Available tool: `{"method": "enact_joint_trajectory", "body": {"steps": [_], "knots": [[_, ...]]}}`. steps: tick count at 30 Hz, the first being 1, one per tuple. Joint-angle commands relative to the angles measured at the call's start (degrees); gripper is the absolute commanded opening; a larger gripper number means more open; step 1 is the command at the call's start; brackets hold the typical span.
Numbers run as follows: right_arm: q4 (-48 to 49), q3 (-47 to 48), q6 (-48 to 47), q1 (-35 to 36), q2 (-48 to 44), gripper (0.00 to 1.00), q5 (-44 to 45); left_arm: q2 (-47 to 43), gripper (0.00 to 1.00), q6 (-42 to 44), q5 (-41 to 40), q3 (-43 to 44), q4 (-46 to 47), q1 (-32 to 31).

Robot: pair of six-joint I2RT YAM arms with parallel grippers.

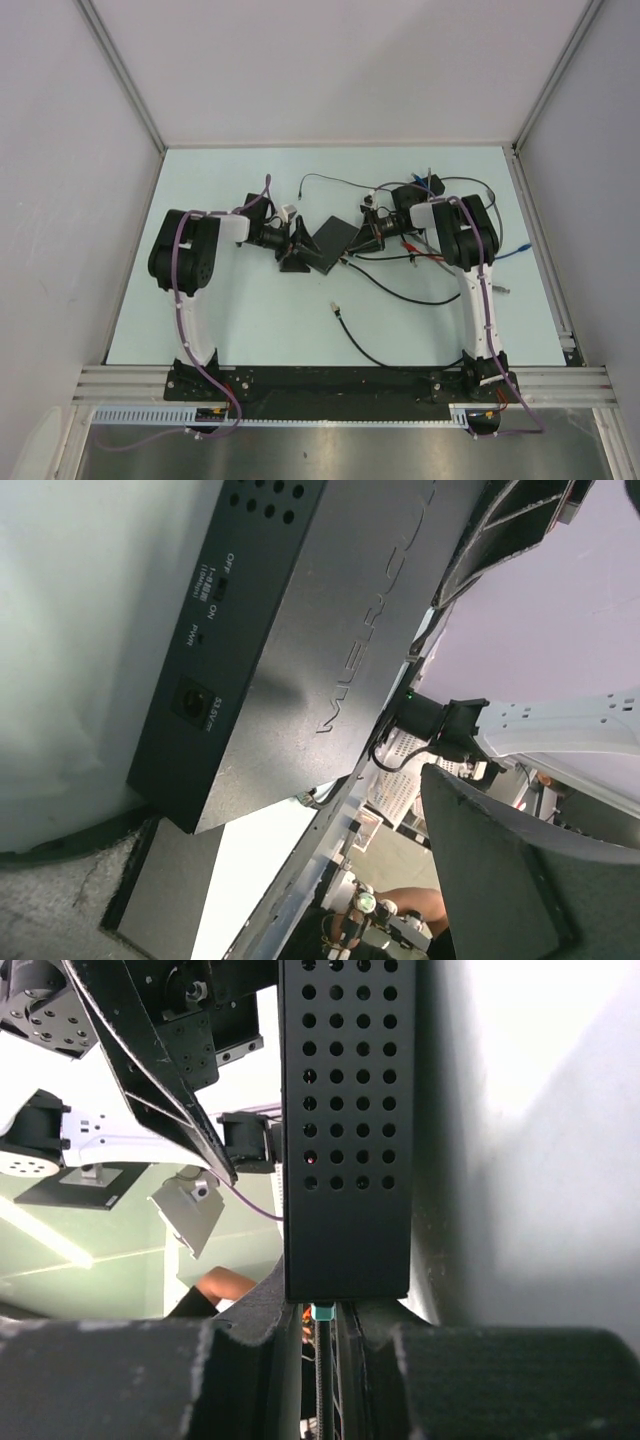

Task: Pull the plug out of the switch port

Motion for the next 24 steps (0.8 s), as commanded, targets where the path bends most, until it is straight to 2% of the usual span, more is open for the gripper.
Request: {"method": "enact_joint_trajectory", "body": {"steps": [1, 2, 3, 4, 5, 6, 7, 8, 10, 14, 16, 17, 18, 19, 20, 22, 24], "knots": [[-14.0, 4.8, -9.4, 0.8, 1.9, 0.00, -9.9, -0.7, 0.85, 1.4, -12.3, -2.5, -2.0, -0.1], [-20.5, 6.9, -16.4, 0.6, 4.1, 0.00, -10.0, -0.6, 0.85, 1.6, -13.0, -2.5, -2.3, 0.0], [-38.8, 14.0, -24.2, 0.6, 5.8, 0.00, -10.1, -0.7, 0.85, 2.3, -13.3, -2.3, -2.2, 0.0], [-49.0, 17.6, -42.3, 0.6, 8.3, 0.00, -11.4, -0.6, 0.83, 3.4, -13.3, -2.0, -2.6, 0.0], [-58.1, 21.1, -48.9, 0.7, 11.9, 0.00, -12.3, -1.0, 0.78, 5.1, -13.1, -1.2, -3.5, -0.1], [-62.9, 21.3, -50.7, 0.7, 12.2, 0.00, -12.5, -1.5, 0.73, 11.1, -13.4, 1.4, -5.1, -0.2], [-61.5, 20.4, -49.7, 0.8, 11.6, 0.00, -10.6, -3.1, 0.64, 13.8, -14.7, 3.0, -10.3, -0.2], [-60.3, 20.0, -49.9, 0.9, 10.6, 0.00, -9.6, -4.1, 0.60, 15.7, -18.0, 5.1, -12.4, 0.0], [-61.6, 21.4, -52.3, 1.6, 10.7, 0.00, -5.5, -8.0, 0.51, 19.7, -19.2, 5.4, -16.0, 0.9], [-63.1, 22.5, -53.3, 3.1, 11.4, 0.01, 0.8, -12.6, 0.39, 24.9, -23.1, 5.4, -19.7, 1.5], [-60.7, 21.0, -50.1, 3.4, 10.7, 0.01, 4.8, -13.2, 0.34, 25.4, -23.5, 5.7, -18.9, 1.4], [-55.5, 20.1, -47.6, 3.5, 10.1, 0.03, 8.6, -13.2, 0.32, 25.4, -23.0, 6.6, -17.4, 1.4], [-51.4, 18.8, -44.0, 3.5, 7.8, 0.07, 10.8, -12.8, 0.26, 25.7, -21.2, 7.2, -16.1, 1.3], [-42.8, 15.0, -41.0, 3.5, 6.5, 0.11, 13.0, -12.3, 0.24, 25.9, -20.2, 7.9, -15.2, 0.6], [-38.4, 13.2, -34.8, 3.4, 4.7, 0.21, 17.6, -11.2, 0.22, 26.6, -19.7, 9.7, -13.7, 0.2], [-29.1, 10.1, -31.3, 2.8, 0.9, 0.30, 20.4, -9.6, 0.22, 27.1, -17.6, 11.5, -12.6, -1.7], [-27.0, 8.8, -29.1, 2.2, 0.0, 0.41, 21.4, -7.0, 0.22, 26.8, -15.7, 13.8, -11.7, -4.0]]}}
